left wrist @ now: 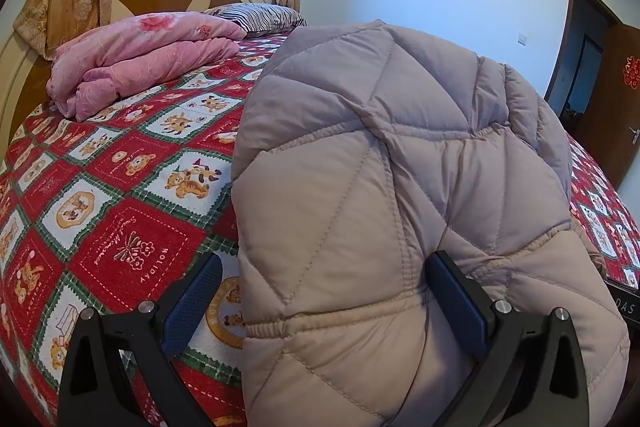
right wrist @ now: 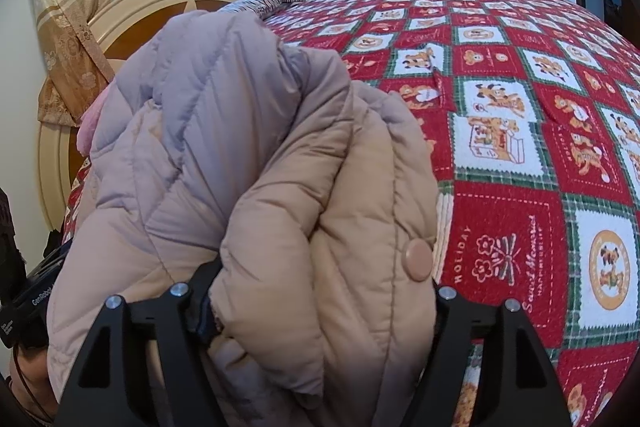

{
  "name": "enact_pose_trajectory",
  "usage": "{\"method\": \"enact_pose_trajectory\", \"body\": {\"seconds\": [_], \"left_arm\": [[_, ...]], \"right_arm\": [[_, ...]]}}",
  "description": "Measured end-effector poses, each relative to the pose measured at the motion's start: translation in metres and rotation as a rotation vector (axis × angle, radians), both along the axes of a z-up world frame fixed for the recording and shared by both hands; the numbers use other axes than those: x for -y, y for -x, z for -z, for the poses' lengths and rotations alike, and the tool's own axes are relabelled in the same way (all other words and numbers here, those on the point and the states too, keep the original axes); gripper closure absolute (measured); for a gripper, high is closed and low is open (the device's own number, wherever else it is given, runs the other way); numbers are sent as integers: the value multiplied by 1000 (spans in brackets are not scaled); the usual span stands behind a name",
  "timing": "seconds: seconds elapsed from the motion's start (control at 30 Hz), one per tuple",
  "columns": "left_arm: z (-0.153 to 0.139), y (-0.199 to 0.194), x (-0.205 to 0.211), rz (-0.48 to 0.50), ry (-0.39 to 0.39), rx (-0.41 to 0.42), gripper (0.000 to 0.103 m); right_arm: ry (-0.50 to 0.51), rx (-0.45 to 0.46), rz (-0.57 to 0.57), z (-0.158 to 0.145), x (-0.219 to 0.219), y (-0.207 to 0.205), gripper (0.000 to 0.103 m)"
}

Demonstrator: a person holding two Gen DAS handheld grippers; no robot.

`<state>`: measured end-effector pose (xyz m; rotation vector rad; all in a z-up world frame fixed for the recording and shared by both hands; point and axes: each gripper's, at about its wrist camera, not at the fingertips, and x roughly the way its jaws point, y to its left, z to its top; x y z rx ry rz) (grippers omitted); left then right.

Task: Fold large clothes
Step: 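Lower the folded jacket onto the quilt and open both grippers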

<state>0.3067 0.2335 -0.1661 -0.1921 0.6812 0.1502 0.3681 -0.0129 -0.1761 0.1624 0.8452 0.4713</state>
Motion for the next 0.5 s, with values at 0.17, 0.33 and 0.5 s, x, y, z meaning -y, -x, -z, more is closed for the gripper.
{"method": "enact_pose_trajectory", "body": {"seconds": [0.17, 0.33, 0.5], "left_arm": [[2, 0, -1, -3, 6, 5, 1], [-1, 2, -1, -8, 9, 5, 1], [-24, 14, 4, -10, -36, -8, 1]], "right_arm": [[7, -2, 4, 2, -1, -1, 27], [15, -10, 8, 1, -1, -2, 26], [62, 10, 35, -16, -2, 8, 24]]}}
